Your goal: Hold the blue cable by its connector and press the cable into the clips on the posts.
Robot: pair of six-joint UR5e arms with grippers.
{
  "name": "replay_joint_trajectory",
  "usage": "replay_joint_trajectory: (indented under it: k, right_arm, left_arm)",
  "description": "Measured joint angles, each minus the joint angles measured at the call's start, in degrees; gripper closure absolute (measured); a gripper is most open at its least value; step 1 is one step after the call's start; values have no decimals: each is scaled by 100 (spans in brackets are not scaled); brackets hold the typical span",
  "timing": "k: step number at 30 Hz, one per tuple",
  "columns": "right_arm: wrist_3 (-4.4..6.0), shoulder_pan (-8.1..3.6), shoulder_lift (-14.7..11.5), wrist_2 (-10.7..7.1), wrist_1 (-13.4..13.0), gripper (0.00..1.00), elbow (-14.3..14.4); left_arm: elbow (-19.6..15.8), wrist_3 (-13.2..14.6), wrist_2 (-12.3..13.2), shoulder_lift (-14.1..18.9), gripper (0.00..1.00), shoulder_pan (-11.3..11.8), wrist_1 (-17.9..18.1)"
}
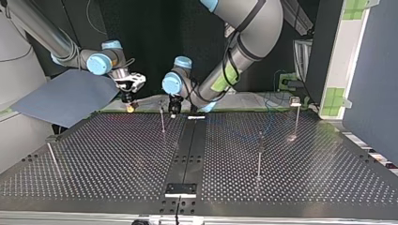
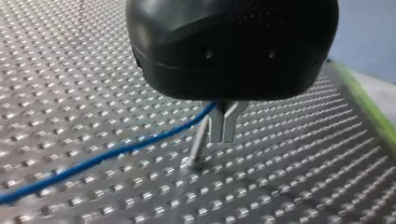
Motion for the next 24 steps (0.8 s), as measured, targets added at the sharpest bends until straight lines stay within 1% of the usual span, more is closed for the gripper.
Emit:
replay_joint_trajectory:
  k: [5,8,14,20,24]
  right_arm:
    - [1,-21,11,-8,-1,100,-49]
    - [6,-28,17,-14,-3,100,-78]
    - [9,-46,27,-16,-7,100,-134]
    - [13,-67,45,-21,7,100,-193]
    - [39,-74,51,-24,30,100,-252]
  left_arm:
    - [275,77,5,-1,100,87,-91]
    - [366,109,7,-2,100,134,-132]
    - [403,155,21,-1,100,213,-215]
    - [405,230,18,0,100,229,-308]
    - [406,270,4,1,100,208,-355]
